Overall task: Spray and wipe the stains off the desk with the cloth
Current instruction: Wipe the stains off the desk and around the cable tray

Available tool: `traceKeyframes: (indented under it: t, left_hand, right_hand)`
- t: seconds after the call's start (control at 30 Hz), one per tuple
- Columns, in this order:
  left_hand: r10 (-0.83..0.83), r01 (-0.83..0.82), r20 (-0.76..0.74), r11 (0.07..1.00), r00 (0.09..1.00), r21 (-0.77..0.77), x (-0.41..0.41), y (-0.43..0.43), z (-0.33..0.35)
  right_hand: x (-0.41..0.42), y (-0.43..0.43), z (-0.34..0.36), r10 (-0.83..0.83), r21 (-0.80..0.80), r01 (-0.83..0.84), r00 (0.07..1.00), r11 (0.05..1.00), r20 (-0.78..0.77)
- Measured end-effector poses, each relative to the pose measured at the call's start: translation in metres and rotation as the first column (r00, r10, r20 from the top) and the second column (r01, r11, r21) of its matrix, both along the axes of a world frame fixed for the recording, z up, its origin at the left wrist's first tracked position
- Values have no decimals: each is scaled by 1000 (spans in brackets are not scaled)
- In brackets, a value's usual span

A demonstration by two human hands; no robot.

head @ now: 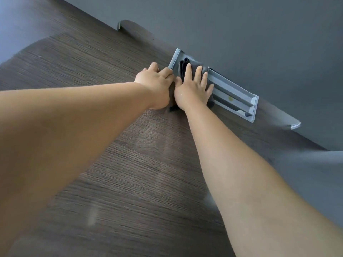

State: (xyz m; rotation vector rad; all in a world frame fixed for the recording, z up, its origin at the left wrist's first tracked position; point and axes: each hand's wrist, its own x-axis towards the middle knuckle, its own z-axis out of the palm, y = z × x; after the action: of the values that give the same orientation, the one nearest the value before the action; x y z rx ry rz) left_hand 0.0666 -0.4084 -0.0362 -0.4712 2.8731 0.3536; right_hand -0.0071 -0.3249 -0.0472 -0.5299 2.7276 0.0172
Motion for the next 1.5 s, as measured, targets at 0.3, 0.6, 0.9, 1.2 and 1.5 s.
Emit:
traceKeyframes:
  t: [0.3, 0.6, 0.9, 1.2, 1.5]
  left_hand:
    - [6, -6, -47, 1000, 999, 4, 0, 1, -6]
    - [-3, 2, -44, 1000, 999, -19, 0, 1, -7]
    - [0, 0, -15, 1000, 1000, -4, -2, -2, -9]
    - [-2, 0, -43, 999, 999, -41, -2, -1, -12]
    - [-13, 13, -17, 1000, 1000, -28, -2, -3, -8]
  right_hand:
    - [5, 4, -3, 11, -11, -11, 999, 1000, -35]
    - [18, 10, -2, 25, -24, -26, 999, 999, -49]
    - [-23, -9, -3, 16, 8, -16, 999, 1000, -48]
    - [28, 30, -8, 117, -33, -124, 980, 992, -158]
    - [15, 33, -4, 171, -88, -187, 971, 978, -165]
